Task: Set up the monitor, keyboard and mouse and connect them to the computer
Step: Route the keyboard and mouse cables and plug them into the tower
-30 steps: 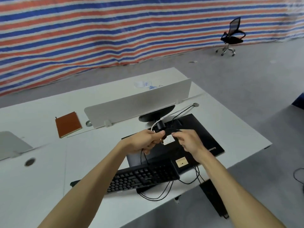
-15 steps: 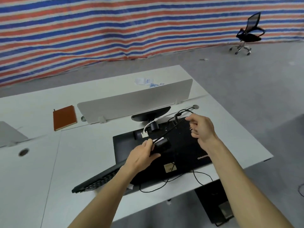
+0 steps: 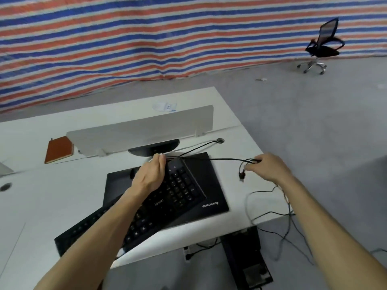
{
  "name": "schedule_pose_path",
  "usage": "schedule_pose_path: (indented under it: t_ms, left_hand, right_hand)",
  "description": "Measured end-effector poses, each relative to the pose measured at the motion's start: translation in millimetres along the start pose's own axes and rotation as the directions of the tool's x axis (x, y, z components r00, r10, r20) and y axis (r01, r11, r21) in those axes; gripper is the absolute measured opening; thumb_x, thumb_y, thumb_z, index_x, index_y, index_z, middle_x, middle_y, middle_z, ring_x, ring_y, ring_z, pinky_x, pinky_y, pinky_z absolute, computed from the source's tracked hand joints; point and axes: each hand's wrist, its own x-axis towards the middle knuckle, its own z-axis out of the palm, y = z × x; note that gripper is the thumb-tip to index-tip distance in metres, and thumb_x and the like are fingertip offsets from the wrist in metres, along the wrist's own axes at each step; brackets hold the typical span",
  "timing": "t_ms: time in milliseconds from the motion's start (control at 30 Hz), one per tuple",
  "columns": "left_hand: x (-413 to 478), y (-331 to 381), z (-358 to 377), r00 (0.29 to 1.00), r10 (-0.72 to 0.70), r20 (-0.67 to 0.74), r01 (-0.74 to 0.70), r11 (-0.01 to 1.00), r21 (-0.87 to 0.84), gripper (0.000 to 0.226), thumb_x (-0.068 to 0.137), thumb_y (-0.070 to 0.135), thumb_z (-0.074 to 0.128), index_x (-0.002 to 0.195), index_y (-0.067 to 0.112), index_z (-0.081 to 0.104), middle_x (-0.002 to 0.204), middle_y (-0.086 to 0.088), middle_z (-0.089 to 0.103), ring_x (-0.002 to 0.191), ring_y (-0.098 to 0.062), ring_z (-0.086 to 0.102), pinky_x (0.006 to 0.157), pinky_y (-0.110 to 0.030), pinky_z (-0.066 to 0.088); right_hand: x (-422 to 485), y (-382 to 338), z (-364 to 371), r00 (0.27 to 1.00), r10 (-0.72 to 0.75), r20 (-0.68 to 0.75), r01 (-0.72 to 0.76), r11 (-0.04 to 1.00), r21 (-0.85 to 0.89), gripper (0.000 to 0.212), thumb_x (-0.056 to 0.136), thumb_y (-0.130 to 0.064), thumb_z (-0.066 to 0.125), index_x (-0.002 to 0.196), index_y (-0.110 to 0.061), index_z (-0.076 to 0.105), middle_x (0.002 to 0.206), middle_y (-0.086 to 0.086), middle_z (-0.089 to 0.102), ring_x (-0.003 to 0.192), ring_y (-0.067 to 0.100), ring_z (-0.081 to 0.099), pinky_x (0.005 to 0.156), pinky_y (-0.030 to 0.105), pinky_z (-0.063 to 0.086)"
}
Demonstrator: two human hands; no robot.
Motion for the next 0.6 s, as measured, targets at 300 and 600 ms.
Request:
schedule_pose_path:
  t_ms: [300,600]
  left_hand:
    - [13,83,56,0.973,-0.197,0.121,0.2,0.98,-0.009,0.042,0.103,0.025,0.011,0.111,0.008,0.049,0.113,-0.02,0.057,0.097,-0.046,0.061,0.09,-0.054,0.047]
    - [79,138,173,0.803,-0.53,0.273,0.583,0.793,-0.175,0.055,0.107,0.037,0.017,0.131,-0.002,0.047,0.138,-0.029,0.05,0.128,-0.045,0.048,0.108,-0.049,0.035]
  right_hand:
    - [47,78,-53,0.891,0.252,-0.378,-0.177,0.959,0.222,0.024,0.081,-0.04,0.057,0.076,-0.017,0.062,0.08,0.008,0.068,0.076,0.033,0.063,0.074,0.037,0.055]
    - [112,90,-80,0.85,0.244,-0.466,-0.142,0.959,0.243,0.018,0.083,-0.03,0.058,0.095,-0.016,0.055,0.089,0.004,0.064,0.084,0.03,0.058,0.076,0.04,0.052]
